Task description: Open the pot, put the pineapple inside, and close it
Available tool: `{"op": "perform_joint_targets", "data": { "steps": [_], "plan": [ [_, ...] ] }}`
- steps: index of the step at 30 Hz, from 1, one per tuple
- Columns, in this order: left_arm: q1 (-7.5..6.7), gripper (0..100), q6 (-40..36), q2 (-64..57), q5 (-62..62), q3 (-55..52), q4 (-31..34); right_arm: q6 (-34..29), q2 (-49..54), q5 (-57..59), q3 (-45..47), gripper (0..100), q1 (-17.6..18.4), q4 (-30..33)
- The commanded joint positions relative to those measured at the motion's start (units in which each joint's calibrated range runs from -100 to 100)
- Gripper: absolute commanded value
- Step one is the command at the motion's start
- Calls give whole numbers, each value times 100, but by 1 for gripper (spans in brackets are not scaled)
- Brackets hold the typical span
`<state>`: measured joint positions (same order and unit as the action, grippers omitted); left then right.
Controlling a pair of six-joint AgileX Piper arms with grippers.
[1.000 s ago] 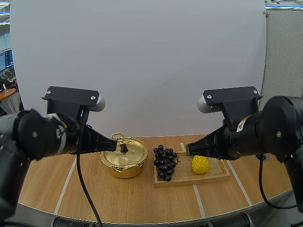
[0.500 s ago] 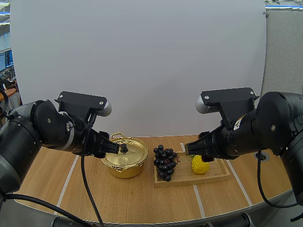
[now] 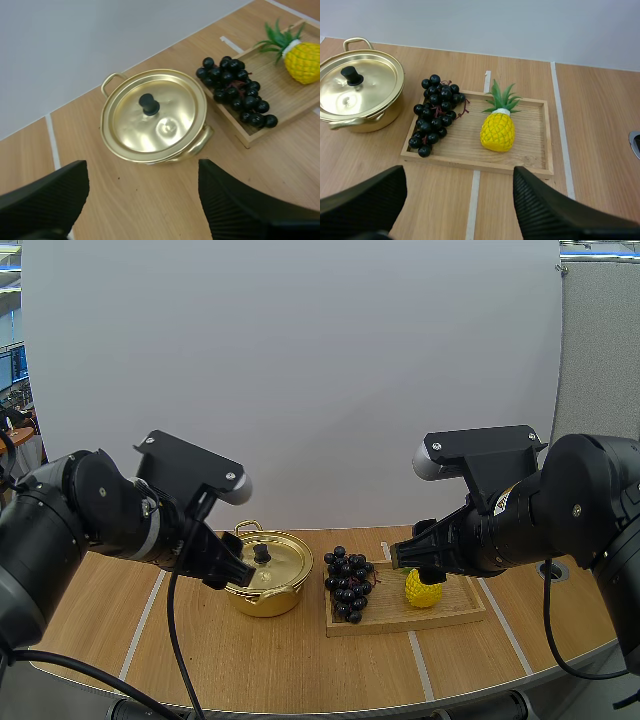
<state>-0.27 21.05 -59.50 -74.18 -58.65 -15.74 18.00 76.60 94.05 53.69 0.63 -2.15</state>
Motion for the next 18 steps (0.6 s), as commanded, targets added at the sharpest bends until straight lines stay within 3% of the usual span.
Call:
{"op": "perform_joint_targets", "data": {
  "steps": [1,14,18],
  "plan": [
    [8,100,477,253,3,44,-421,21,-2,-103,-66,100,3,27],
    [-21,100,949,2572,752,648,-774,21,-2,-103,-66,100,3,27],
    [-96,100,1057,3174,848,1062,-820,21,-2,-103,-66,100,3,27]
  ]
}}
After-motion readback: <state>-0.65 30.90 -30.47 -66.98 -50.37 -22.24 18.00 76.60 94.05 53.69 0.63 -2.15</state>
